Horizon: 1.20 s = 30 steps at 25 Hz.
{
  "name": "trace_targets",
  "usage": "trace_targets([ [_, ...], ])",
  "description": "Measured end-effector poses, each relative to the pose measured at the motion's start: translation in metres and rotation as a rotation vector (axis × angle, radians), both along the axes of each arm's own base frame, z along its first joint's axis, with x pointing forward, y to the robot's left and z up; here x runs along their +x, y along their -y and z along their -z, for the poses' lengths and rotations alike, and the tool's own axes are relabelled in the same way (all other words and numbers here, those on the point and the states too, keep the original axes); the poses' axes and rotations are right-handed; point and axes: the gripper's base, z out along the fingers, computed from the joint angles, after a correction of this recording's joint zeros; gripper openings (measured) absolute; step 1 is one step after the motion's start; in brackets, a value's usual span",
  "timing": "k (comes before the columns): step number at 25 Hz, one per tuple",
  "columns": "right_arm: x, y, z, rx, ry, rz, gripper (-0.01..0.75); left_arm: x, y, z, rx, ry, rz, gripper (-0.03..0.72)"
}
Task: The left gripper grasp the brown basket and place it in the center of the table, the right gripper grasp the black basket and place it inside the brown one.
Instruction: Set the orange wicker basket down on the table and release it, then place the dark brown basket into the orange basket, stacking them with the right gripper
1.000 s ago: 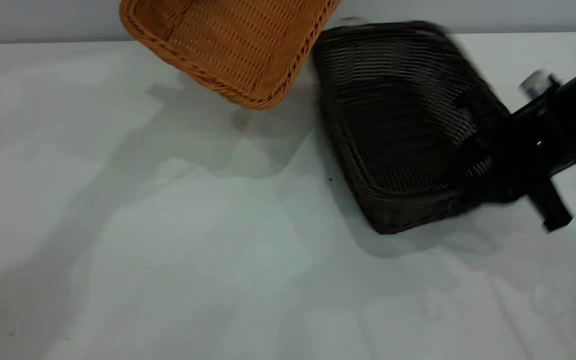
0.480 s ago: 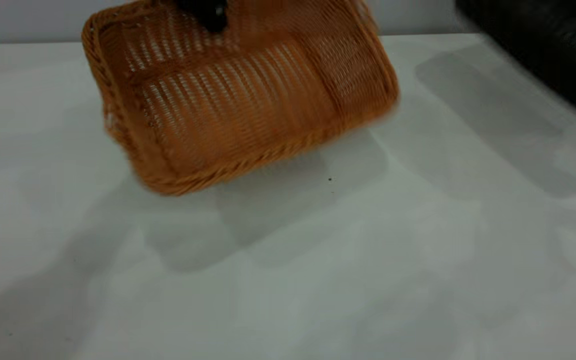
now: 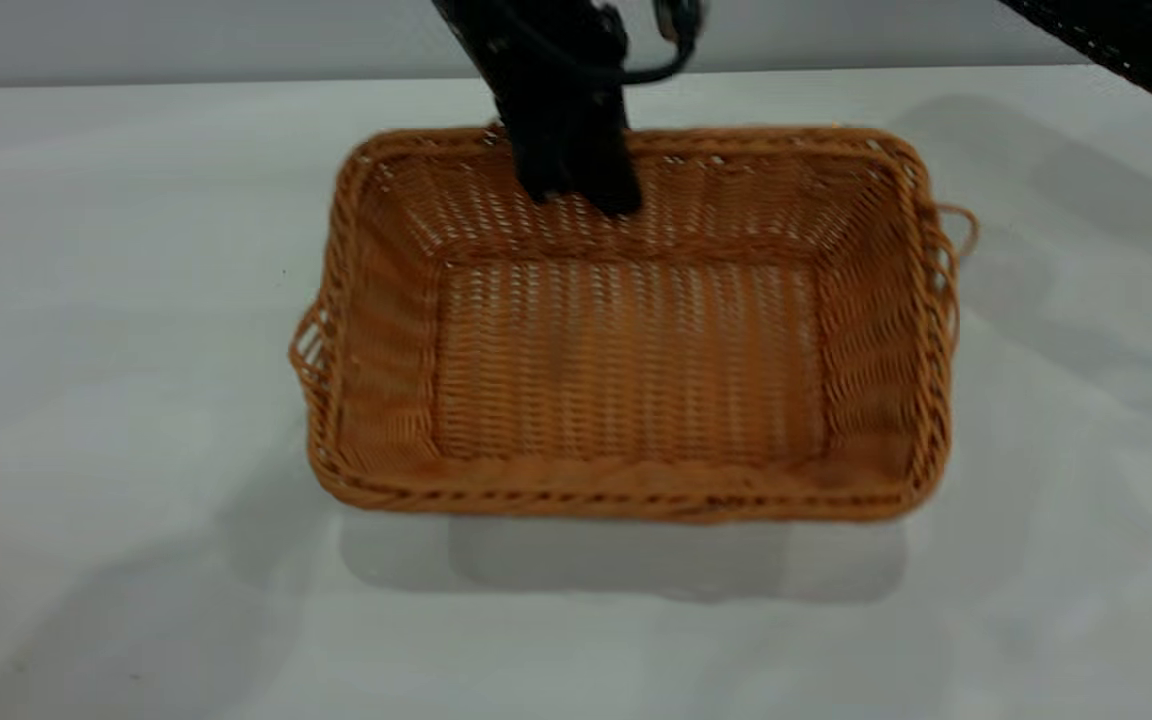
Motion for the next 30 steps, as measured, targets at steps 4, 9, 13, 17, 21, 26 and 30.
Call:
trace_targets([
  [4,-0.001,-0.002,-0.001,0.011,-0.007,-0.024,0.082,0.001,0.002,0.003,-0.007,0.012,-0.005,0.259],
  [9,-0.004,-0.004,0.0,0.018,-0.024,-0.051,0.082,0.01,0.004,-0.007,-0.053,0.091,-0.098,0.465],
  [13,-0.005,-0.01,0.001,0.023,-0.059,-0.099,0.082,0.022,-0.012,-0.058,-0.16,0.092,-0.346,0.526],
  [17,0.003,-0.043,0.005,0.006,-0.126,-0.212,0.082,0.04,-0.063,-0.119,-0.303,0.054,-0.681,0.531],
  [21,0.01,-0.1,0.009,-0.048,-0.202,-0.421,0.082,0.051,-0.118,-0.16,-0.401,0.058,-0.899,0.532],
  [26,0.014,-0.164,0.014,-0.106,-0.223,-0.605,0.082,0.056,-0.145,-0.168,-0.416,0.066,-0.968,0.533],
  [30,0.017,-0.205,0.028,-0.133,-0.226,-0.687,0.082,0.056,-0.146,-0.166,-0.408,0.055,-0.97,0.533],
])
